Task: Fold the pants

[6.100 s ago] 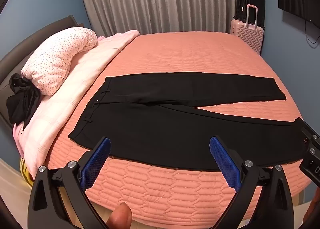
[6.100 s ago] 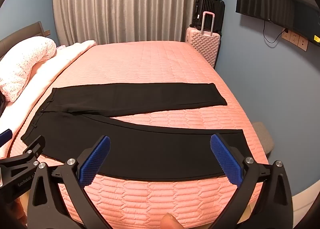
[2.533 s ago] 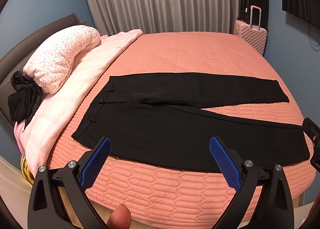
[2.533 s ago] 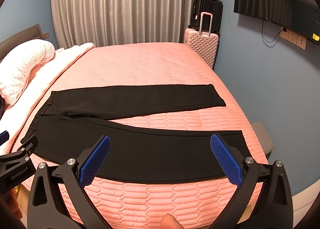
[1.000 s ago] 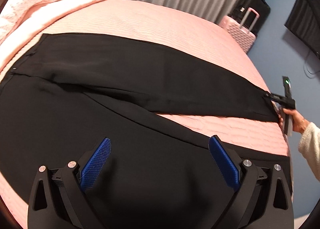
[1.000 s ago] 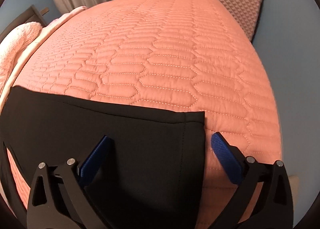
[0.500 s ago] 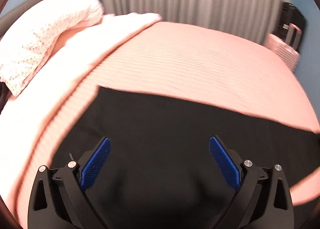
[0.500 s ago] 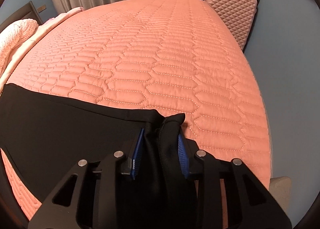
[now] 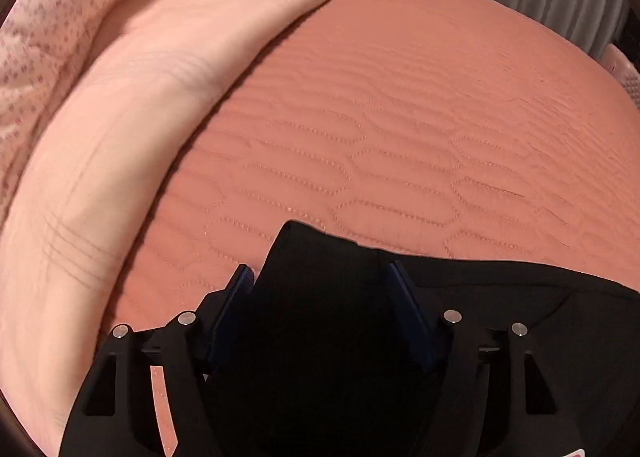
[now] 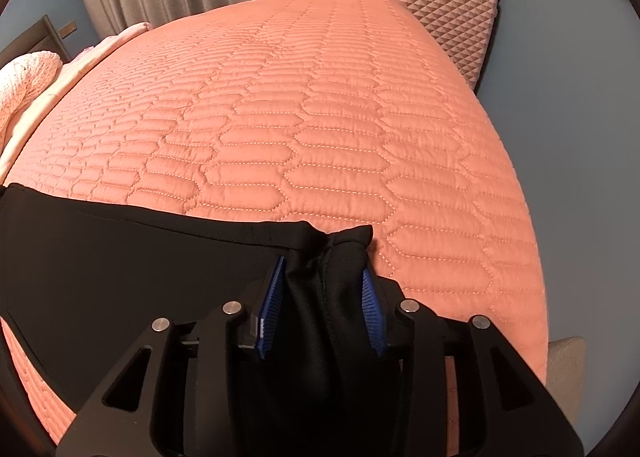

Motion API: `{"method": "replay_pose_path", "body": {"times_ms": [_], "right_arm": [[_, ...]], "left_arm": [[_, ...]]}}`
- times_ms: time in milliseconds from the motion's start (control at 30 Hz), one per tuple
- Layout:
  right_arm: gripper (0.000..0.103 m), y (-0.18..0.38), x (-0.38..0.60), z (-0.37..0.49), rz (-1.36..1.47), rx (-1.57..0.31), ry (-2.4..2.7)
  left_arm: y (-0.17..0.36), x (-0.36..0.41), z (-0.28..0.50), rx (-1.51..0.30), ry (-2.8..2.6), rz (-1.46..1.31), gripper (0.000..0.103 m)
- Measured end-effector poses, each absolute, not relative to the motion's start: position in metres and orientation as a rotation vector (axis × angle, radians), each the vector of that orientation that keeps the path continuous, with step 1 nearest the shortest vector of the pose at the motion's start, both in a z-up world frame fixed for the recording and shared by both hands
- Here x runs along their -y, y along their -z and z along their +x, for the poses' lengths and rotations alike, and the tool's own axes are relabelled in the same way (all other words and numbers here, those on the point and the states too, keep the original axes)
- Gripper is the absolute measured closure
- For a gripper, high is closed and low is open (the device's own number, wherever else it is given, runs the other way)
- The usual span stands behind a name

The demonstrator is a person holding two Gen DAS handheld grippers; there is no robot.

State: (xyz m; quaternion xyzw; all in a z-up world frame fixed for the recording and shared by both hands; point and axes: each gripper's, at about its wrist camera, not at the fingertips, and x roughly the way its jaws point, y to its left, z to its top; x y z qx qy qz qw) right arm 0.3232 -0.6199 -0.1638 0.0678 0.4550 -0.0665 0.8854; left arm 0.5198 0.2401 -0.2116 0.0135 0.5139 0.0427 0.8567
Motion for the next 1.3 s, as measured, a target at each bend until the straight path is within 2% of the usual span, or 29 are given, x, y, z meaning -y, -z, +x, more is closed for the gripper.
{"method": "replay_pose_path", "body": {"times_ms": [33,133,233,267,300,500,667,900,933,967,1100,1200,1300], "right_arm": [[0.065,0.164,0.619,0.323,0.142,-0.945,0.145],[0.066,0.159,0.619,0.321,0.152,-0.939,0.171],[0.087,0.147,0.611,0.314,0.125,-0.913,0.176],[0.095,0.140,0.609,0.310,0.121,-0.902,0.178],[0.098,0.132,0.608,0.305,0.111,-0.889,0.188],[0.100,0.052,0.608,0.241,0.141,-0.746,0.175],[0.100,0.020,0.597,0.196,0.162,-0.752,0.127],[0.100,0.031,0.577,0.185,0.127,-0.778,0.063],[0.100,0.033,0.578,0.185,0.130,-0.789,0.059],[0.100,0.034,0.578,0.186,0.124,-0.792,0.057],[0.100,0.033,0.586,0.175,0.153,-0.767,0.072],[0.100,0.042,0.590,0.173,0.160,-0.797,0.079],[0.100,0.047,0.587,0.176,0.155,-0.809,0.074]], "left_arm": [[0.210,-0.237,0.519,-1.071,-0.077,0.034,0.059],[0.201,-0.244,0.512,-1.060,-0.072,-0.025,0.077],[0.180,-0.254,0.489,-0.994,-0.036,-0.123,0.089],[0.169,-0.260,0.478,-0.965,-0.019,-0.163,0.089],[0.157,-0.265,0.471,-0.942,0.006,-0.195,0.089],[0.076,-0.264,0.405,-0.849,0.143,-0.225,0.089],[0.030,-0.249,0.337,-0.843,0.219,-0.180,0.089],[0.032,-0.269,0.279,-0.857,0.211,-0.182,0.090],[0.035,-0.271,0.273,-0.859,0.200,-0.172,0.099],[0.037,-0.276,0.269,-0.861,0.184,-0.172,0.103],[0.046,-0.300,0.263,-0.859,0.124,-0.238,0.103],[0.062,-0.292,0.259,-0.912,0.123,-0.219,0.103],[0.082,-0.274,0.254,-0.972,0.156,-0.234,0.097]]}}
